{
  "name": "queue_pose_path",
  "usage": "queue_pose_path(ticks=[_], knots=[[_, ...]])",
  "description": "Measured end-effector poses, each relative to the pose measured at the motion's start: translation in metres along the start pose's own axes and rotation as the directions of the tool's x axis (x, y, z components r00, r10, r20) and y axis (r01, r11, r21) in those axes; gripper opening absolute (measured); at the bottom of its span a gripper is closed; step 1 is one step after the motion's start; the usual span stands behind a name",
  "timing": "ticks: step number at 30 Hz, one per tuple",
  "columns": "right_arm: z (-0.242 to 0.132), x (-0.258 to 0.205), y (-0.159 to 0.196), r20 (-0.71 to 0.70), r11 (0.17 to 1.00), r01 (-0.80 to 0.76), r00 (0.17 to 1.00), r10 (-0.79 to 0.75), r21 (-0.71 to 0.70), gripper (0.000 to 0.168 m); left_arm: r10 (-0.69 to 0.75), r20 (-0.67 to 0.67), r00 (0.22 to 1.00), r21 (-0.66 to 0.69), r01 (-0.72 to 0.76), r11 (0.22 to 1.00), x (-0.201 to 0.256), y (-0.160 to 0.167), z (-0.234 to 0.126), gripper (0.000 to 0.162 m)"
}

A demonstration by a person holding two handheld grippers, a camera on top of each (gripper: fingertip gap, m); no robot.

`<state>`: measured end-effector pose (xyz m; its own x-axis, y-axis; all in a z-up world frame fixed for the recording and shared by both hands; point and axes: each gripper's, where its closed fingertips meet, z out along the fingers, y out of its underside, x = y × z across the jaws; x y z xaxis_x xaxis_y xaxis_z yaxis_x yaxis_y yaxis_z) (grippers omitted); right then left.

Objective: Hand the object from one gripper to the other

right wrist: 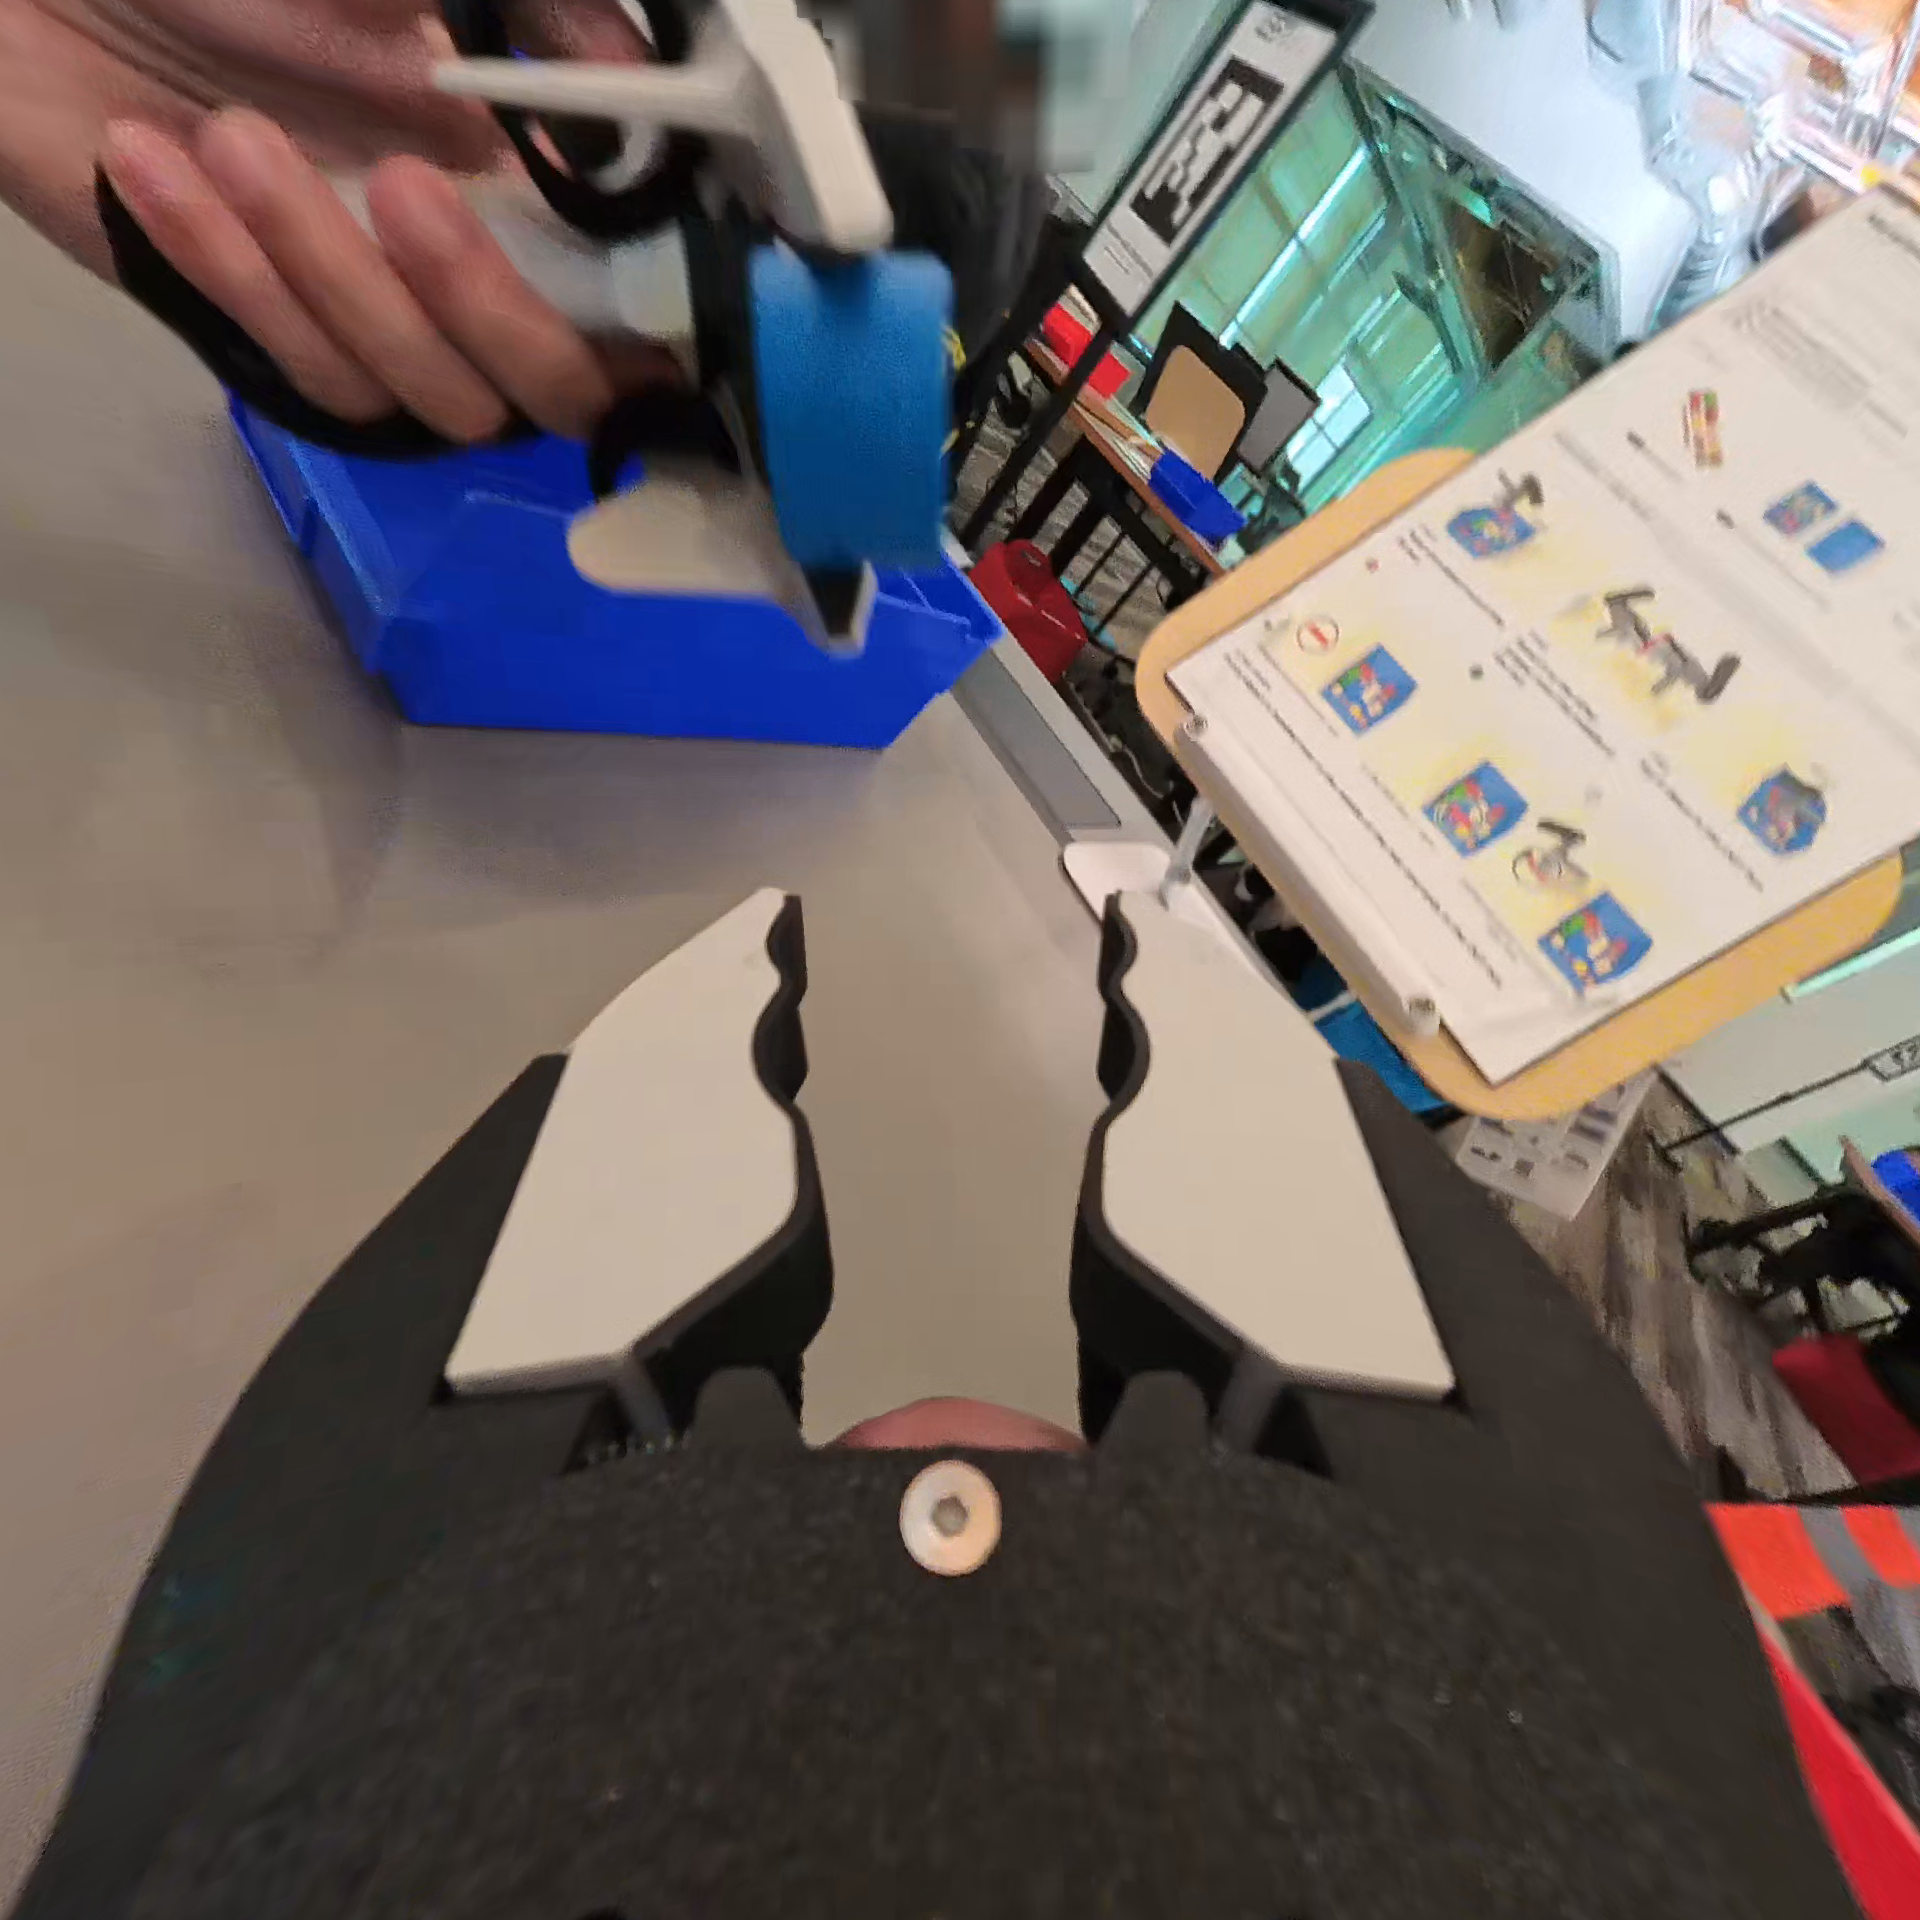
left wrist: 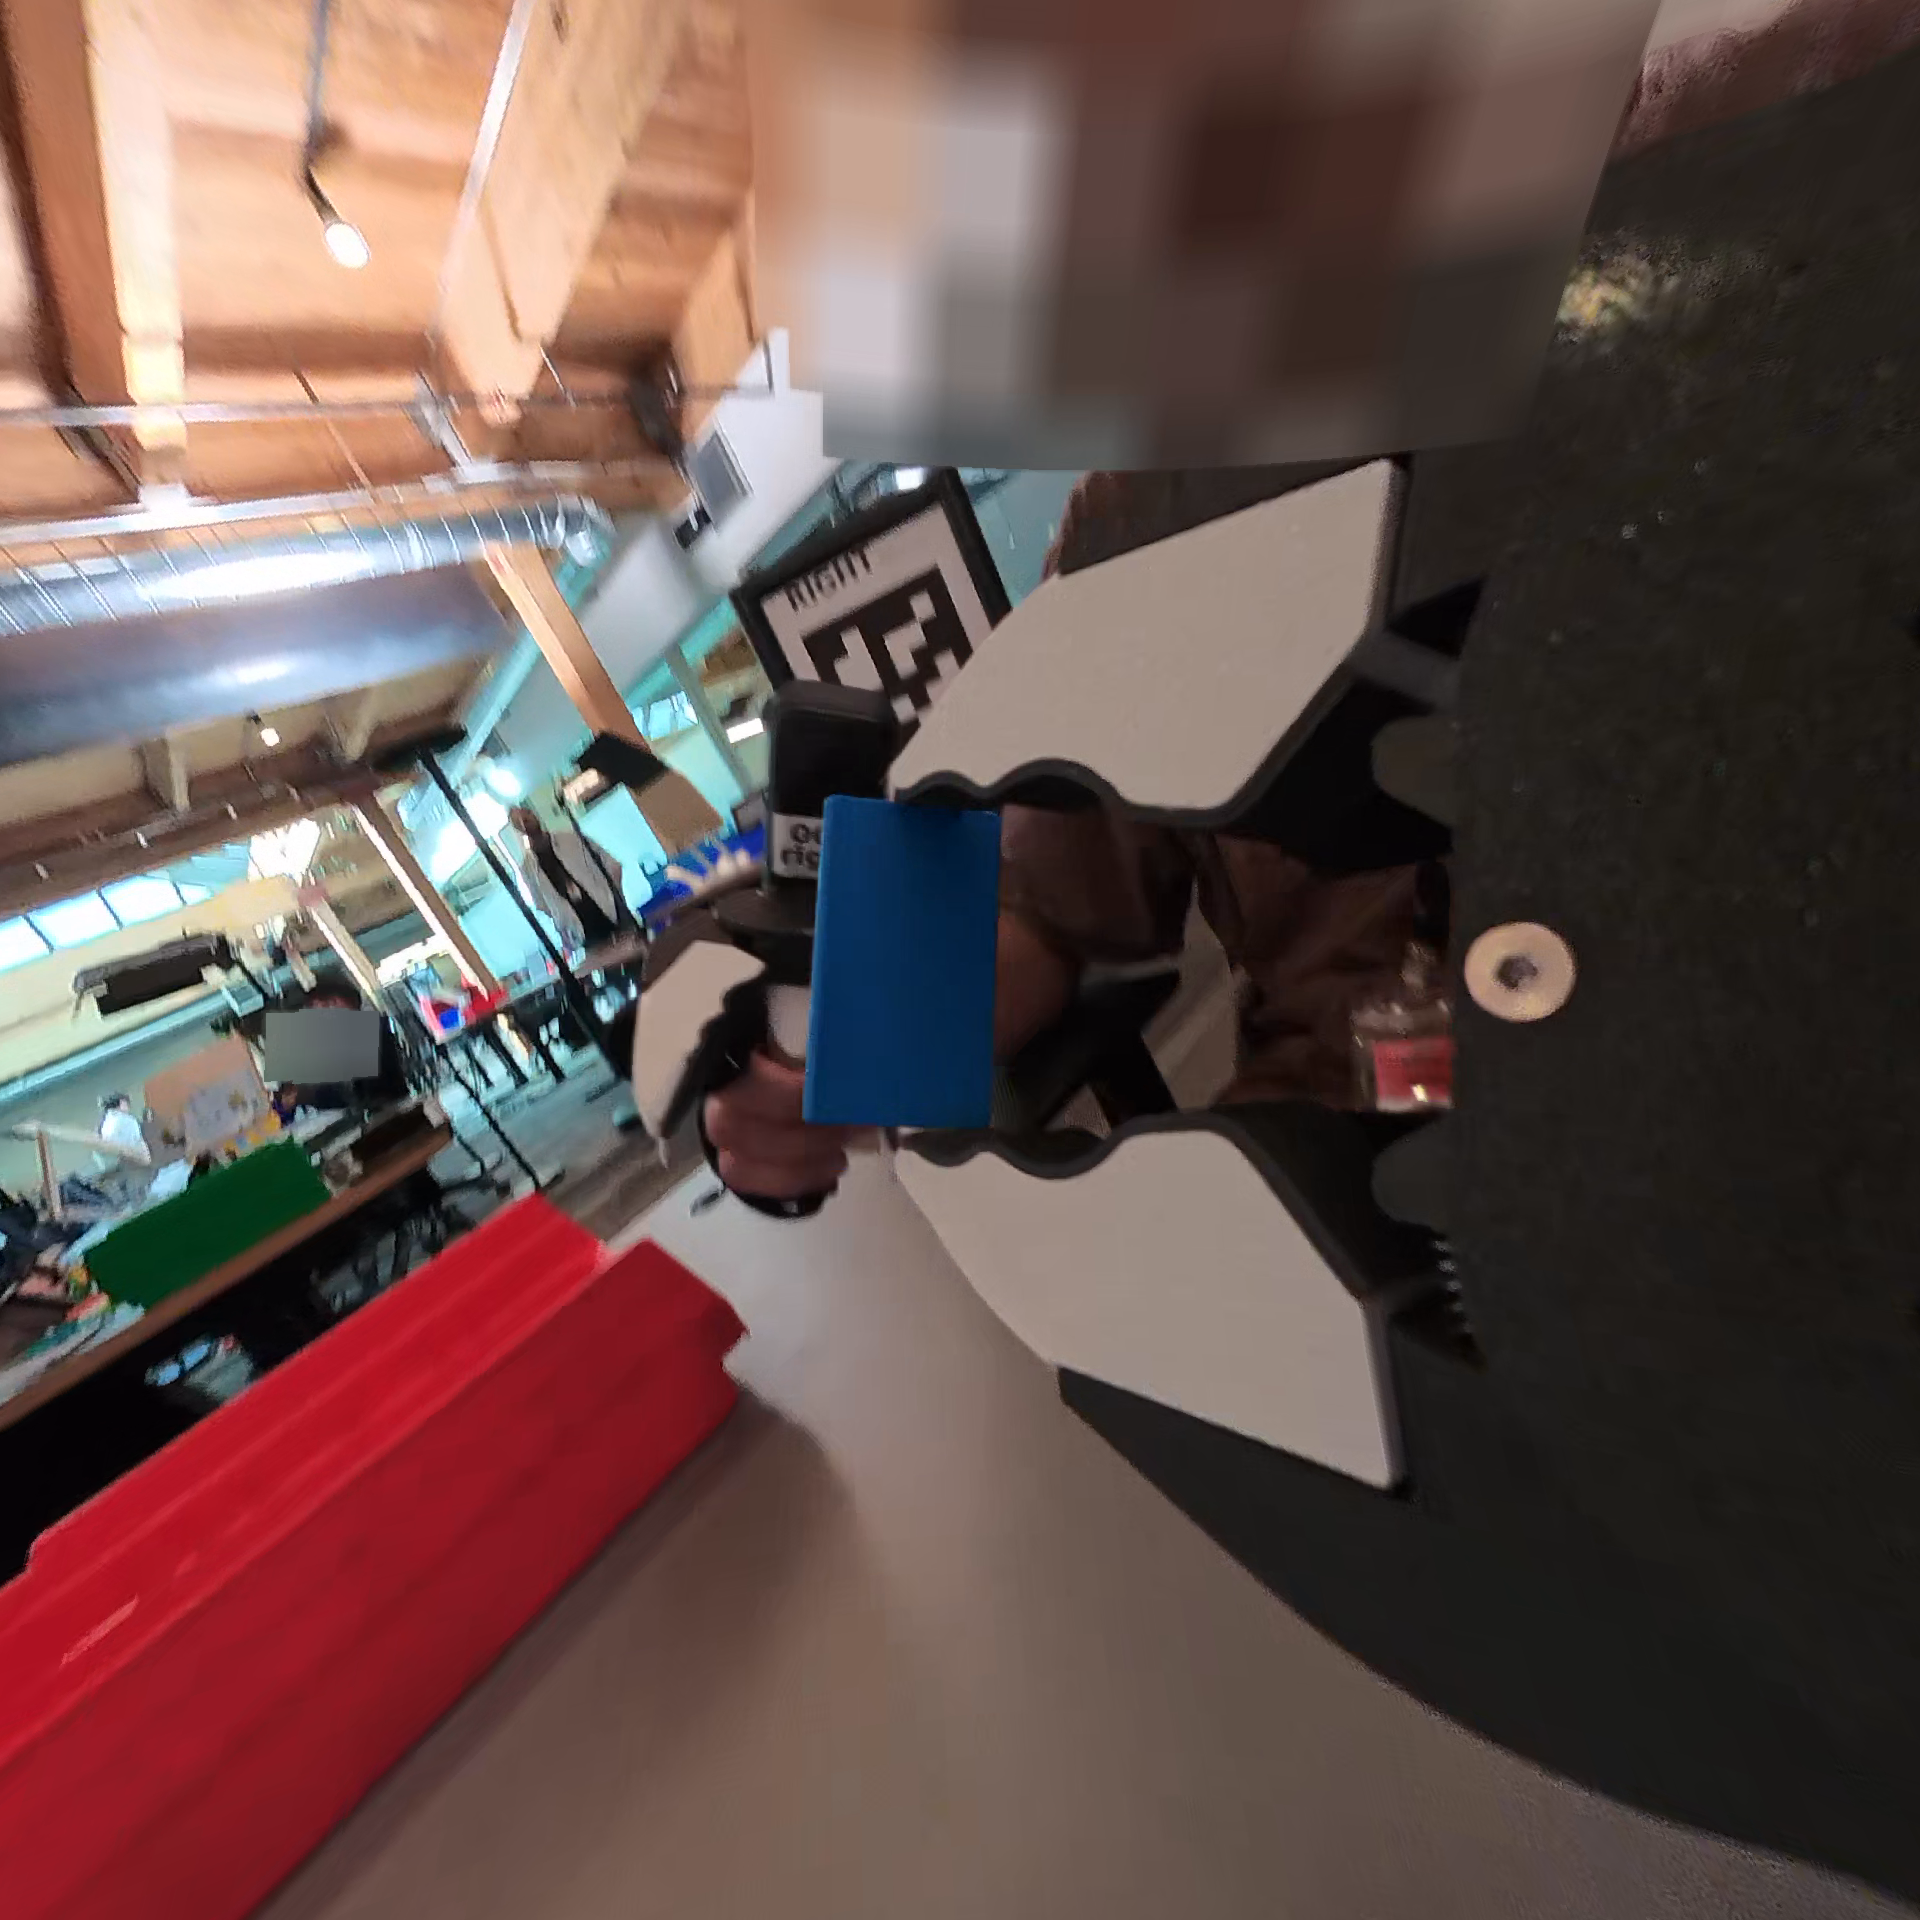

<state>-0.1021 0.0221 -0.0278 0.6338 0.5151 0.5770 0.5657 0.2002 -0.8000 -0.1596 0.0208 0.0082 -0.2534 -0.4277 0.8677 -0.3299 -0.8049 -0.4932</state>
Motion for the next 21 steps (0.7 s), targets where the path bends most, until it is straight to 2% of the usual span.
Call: queue_pose_path(ticks=[3, 7, 9, 15, 16, 19, 21], knots=[[0.005, -0.001, -0.025, -0.007, 0.998, -0.002, 1.000, 0.003, 0.070, 0.053, -0.099, -0.121, 0.988, 0.006, 0.101, 0.995, 0.005, -0.002, 0.028, 0.059], [-0.001, 0.002, -0.033, -0.037, 0.995, 0.012, 0.999, -0.009, 0.097, 0.051, -0.163, -0.177, 0.971, -0.020, 0.162, 0.987, -0.001, 0.005, 0.052, 0.059], [-0.005, 0.000, -0.032, -0.016, 0.994, -0.006, 1.000, 0.008, 0.110, 0.034, -0.190, -0.197, 0.962, -0.034, 0.187, 0.982, -0.005, 0.009, 0.061, 0.059], [-0.019, 0.002, -0.024, 0.016, 0.993, -0.078, 0.997, 0.077, 0.086, 0.033, -0.267, -0.300, 0.916, -0.050, 0.264, 0.963, -0.005, 0.020, 0.065, 0.058], [-0.024, 0.006, -0.026, 0.017, 0.992, -0.086, 0.996, 0.085, 0.089, 0.034, -0.264, -0.315, 0.912, -0.046, 0.263, 0.964, -0.003, 0.024, 0.060, 0.063], [-0.053, 0.056, -0.038, -0.070, 0.993, -0.079, 0.994, 0.085, 0.085, 0.034, -0.240, -0.321, 0.916, -0.069, 0.230, 0.971, 0.001, 0.050, 0.039, 0.062], [-0.081, 0.113, -0.043, -0.115, 0.990, -0.134, 0.984, 0.138, 0.043, 0.034, -0.221, -0.249, 0.943, -0.091, 0.204, 0.975, -0.001, 0.079, 0.030, 0.064]])
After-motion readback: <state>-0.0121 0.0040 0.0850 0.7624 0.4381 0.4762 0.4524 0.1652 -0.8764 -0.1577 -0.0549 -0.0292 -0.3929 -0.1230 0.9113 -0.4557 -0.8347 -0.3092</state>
